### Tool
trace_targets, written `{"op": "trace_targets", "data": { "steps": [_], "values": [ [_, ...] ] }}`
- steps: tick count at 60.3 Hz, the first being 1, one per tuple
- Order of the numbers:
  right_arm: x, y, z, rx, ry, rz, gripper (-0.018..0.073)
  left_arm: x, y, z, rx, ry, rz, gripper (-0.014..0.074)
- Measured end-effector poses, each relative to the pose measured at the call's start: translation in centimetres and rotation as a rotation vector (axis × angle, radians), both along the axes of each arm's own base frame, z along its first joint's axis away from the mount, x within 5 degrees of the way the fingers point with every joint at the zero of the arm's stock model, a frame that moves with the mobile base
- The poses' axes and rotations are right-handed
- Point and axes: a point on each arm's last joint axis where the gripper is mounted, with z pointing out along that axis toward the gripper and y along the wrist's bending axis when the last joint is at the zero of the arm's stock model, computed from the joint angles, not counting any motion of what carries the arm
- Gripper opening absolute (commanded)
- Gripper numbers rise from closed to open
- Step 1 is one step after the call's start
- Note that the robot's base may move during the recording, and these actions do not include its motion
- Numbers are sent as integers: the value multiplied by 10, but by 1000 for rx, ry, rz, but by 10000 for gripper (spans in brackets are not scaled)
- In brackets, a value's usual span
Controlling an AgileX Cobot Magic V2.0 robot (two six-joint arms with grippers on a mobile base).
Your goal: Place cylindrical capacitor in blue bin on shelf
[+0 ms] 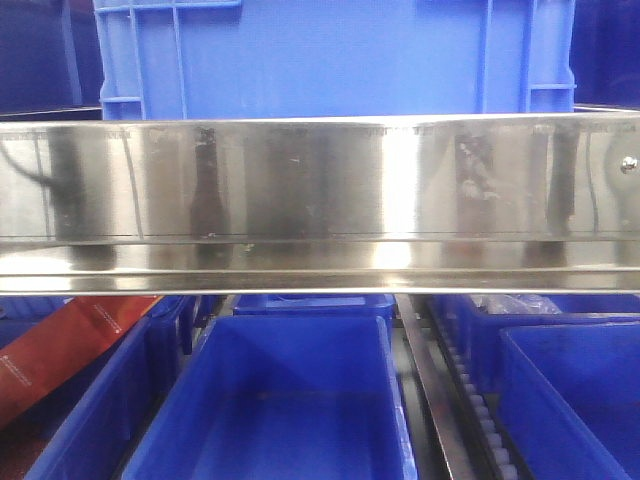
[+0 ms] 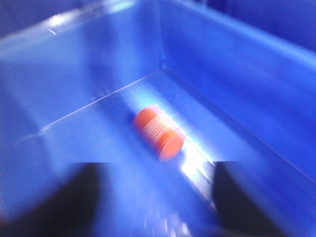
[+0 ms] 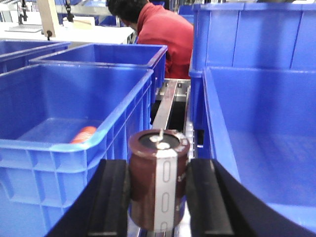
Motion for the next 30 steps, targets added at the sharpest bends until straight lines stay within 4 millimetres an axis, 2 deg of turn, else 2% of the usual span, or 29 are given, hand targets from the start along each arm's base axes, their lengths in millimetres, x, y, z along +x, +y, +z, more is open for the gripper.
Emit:
{"op": "trace_targets", "data": {
  "steps": [9,16,25,30],
  "values": [
    [0,0,-1,-2,10,1,-162,-30,28,29,-22,-33,19,-66],
    [0,0,-1,-2,13,1,-162,-55,55,39,-56,-50,61,-73],
    [0,0,-1,-3,14,1,-162,-91,90,29,-89,-64,121,-73],
    [0,0,-1,-3,14,1,-162,-113,108,17,-115,-78,157,-73]
  ]
}}
